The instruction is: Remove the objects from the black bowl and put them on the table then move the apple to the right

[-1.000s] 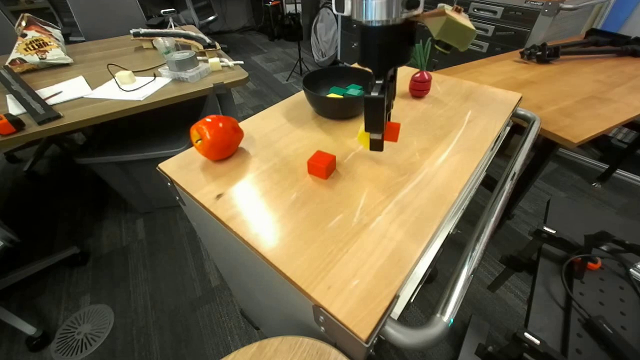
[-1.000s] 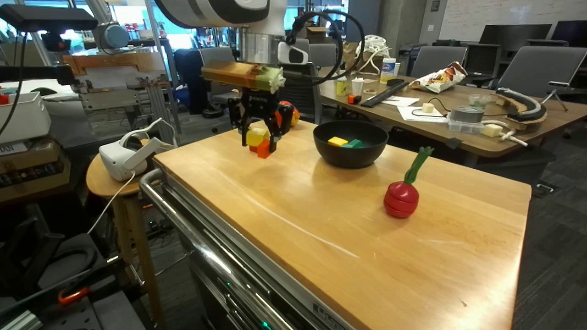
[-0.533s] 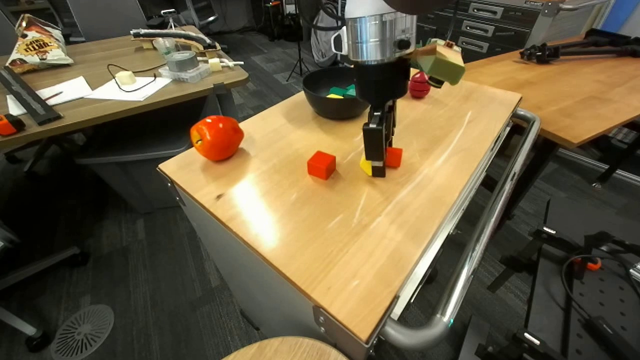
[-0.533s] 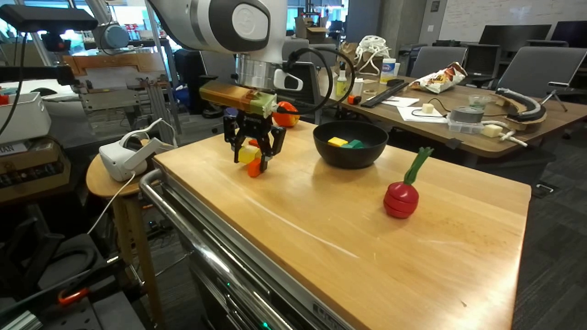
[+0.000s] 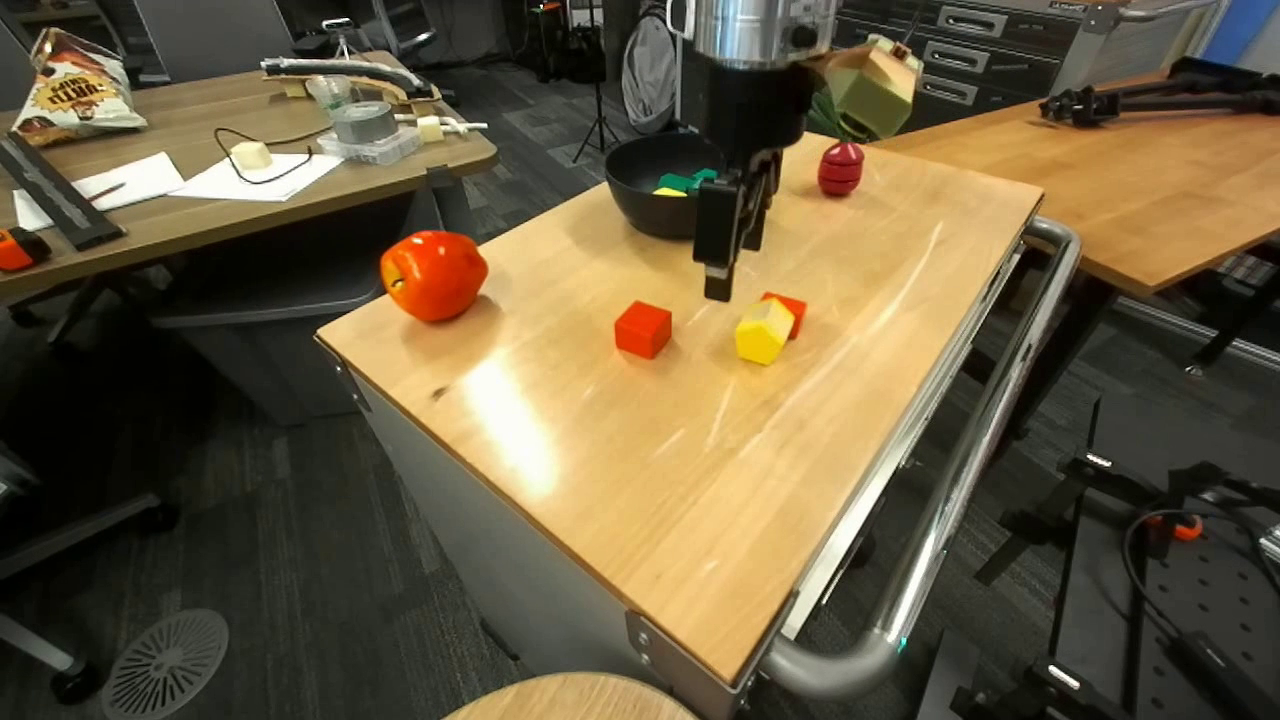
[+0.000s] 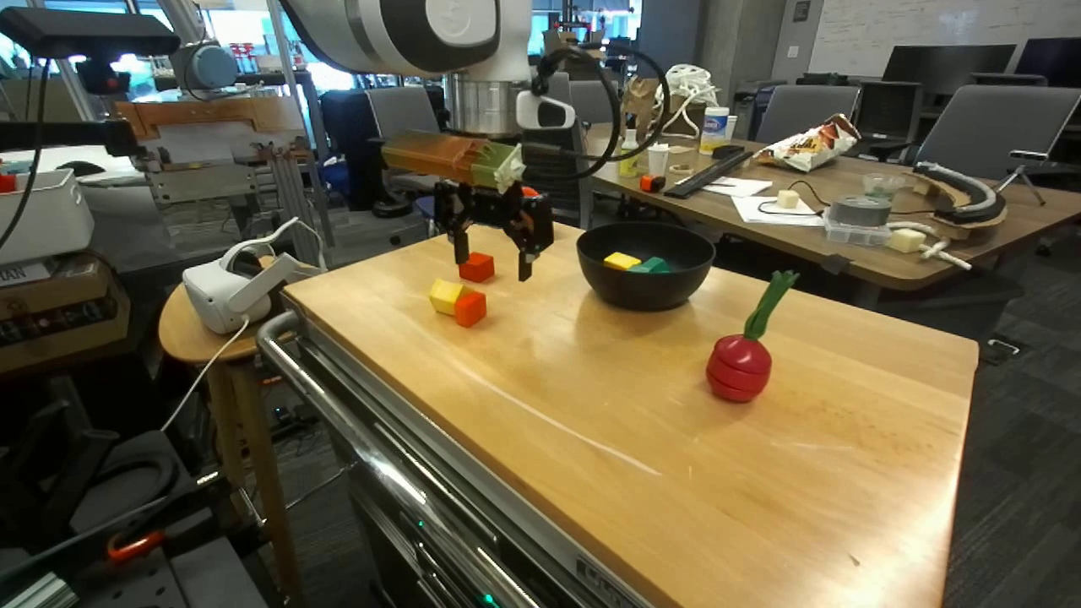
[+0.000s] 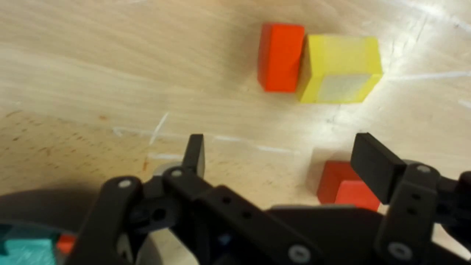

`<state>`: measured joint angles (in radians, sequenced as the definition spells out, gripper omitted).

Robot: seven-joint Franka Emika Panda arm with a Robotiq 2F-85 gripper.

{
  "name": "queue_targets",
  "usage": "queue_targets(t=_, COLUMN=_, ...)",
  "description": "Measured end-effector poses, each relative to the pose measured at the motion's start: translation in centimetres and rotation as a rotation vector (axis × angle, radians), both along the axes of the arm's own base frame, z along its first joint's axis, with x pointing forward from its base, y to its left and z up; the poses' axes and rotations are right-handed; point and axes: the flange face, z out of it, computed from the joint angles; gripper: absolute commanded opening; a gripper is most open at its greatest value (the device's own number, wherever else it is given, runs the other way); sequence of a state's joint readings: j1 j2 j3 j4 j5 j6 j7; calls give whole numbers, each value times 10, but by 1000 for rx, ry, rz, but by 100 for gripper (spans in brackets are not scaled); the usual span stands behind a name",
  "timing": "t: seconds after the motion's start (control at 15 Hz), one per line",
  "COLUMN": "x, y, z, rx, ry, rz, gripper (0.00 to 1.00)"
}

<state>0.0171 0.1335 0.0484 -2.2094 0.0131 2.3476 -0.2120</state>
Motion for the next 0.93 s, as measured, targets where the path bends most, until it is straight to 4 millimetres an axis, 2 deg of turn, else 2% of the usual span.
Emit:
queue_targets(t=0.33, x=21, y=-44, z=62, rx=-120, ry=-222, rz=-79, gripper=100)
queue_targets(t=0.53, x=44, y=-75, z=85, rx=-177, ry=-296, rz=-107, gripper=100)
queue_targets(t=0.67, x=65, y=-87, z=84, rx=-186, ry=-308, rz=-122, gripper=100)
queue_targets(t=0.93, x=101, y=-89, z=55, rx=-171, ry=-284, rz=-117, gripper=100)
